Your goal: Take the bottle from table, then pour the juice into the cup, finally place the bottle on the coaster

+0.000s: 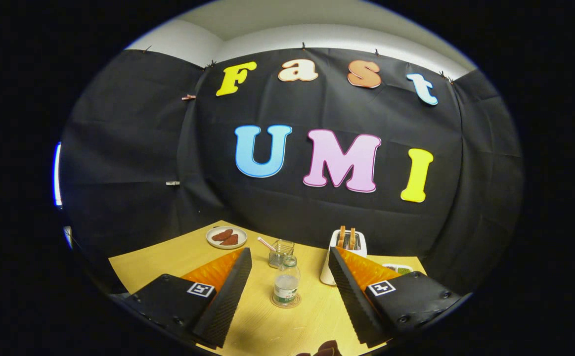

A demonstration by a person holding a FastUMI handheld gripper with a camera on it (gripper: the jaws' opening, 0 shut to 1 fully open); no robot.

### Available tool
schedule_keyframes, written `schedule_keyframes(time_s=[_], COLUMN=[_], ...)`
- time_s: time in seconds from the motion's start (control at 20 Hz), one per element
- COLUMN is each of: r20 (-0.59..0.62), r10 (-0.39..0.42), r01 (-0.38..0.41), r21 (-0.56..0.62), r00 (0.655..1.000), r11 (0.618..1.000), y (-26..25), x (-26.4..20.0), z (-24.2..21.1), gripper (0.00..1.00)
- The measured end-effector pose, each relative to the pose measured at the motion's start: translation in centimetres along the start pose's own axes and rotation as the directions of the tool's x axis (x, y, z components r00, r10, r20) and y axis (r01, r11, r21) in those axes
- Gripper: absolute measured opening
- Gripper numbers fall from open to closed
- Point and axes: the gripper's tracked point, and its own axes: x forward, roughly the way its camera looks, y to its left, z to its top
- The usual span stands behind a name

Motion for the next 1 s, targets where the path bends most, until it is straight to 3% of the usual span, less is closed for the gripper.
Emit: schedule_keyframes(time_s=[0.3,1.0], r20=[0.056,0.066], r10=[-0.066,-0.138], r01=[0.066,0.139], r21=[-0.005,-0.001], r00=[0.996,0.988], r11=[0.998,0.99], y=[-1.9,-4.4], x=[-2.6,-4.0], z=[3.2,3.4], gripper=[0.98,0.98])
